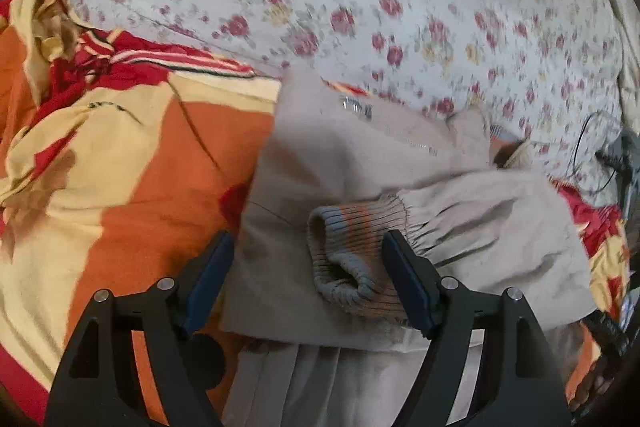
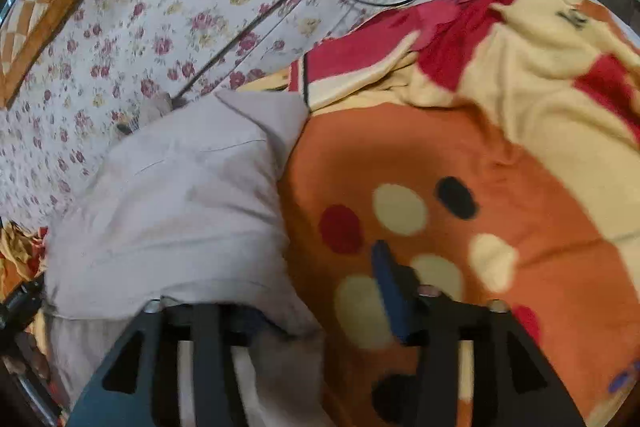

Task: Fold large clothes

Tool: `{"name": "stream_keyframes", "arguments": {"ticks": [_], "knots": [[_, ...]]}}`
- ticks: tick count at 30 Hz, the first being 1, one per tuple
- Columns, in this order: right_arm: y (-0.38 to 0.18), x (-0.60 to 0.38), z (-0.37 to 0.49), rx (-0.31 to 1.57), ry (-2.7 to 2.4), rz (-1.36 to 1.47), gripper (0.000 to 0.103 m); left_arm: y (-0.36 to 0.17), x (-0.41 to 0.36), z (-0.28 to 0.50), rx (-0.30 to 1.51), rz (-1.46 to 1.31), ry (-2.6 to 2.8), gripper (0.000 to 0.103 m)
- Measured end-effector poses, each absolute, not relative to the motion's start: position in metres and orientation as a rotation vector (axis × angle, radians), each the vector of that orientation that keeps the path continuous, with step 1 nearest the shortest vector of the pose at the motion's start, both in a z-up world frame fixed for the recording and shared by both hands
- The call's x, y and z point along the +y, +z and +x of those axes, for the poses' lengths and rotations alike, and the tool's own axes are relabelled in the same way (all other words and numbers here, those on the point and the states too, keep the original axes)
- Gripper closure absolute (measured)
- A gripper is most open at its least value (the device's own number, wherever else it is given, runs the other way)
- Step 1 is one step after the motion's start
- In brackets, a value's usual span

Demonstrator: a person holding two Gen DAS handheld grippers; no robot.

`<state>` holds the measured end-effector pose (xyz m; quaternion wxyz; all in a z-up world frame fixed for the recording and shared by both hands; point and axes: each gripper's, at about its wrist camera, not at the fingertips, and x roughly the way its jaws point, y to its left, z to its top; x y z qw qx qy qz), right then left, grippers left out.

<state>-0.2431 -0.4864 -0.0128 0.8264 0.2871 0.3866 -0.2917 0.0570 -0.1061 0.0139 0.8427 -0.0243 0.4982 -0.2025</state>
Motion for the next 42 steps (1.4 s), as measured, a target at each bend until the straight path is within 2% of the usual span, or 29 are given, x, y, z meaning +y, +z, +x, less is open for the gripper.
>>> {"name": "stream_keyframes", "arguments": {"ticks": [2, 8, 14, 18, 21, 25, 29, 33, 38, 42], "knots": [[0.006, -0.481, -0.254, 0.790, -0.628, 0.574, 0.041, 0.026, -0.098, 0.056, 1.002, -0.070, -0.410, 0.027], [0.047, -0.448, -0.243, 0.781, -0.636, 0.349, 0.042, 0.029, -0.095, 0.057, 0.992, -0.052, -0.402, 0.027], [0.061, -0.451, -0.261, 0.830, -0.648, 0.302, 0.041, 0.028, -0.107, 0.049, 0.979, 0.004, -0.435, 0.027], [0.078, -0.447, -0.255, 0.744, -0.559, 0.329, 0.039, 0.021, -0.118, 0.045, 0.963, 0.075, -0.418, 0.027], [0.067, -0.437, -0.215, 0.755, -0.426, 0.348, 0.043, 0.014, -0.122, 0.045, 0.970, 0.103, -0.403, 0.027], [0.026, -0.425, -0.158, 0.839, -0.397, 0.310, 0.050, 0.011, -0.123, 0.046, 0.962, 0.122, -0.397, 0.027], [-0.021, -0.430, -0.128, 0.931, -0.416, 0.337, 0.048, 0.008, -0.124, 0.048, 0.967, 0.132, -0.395, 0.027], [-0.014, -0.417, -0.128, 0.939, -0.405, 0.255, 0.048, 0.008, -0.123, 0.050, 0.978, 0.119, -0.396, 0.027], [0.019, -0.424, -0.160, 0.819, -0.441, 0.270, 0.044, 0.015, -0.121, 0.049, 0.956, 0.079, -0.406, 0.027], [-0.008, -0.445, -0.149, 0.956, -0.452, 0.307, 0.044, 0.006, -0.129, 0.046, 0.971, 0.156, -0.393, 0.026]]}}
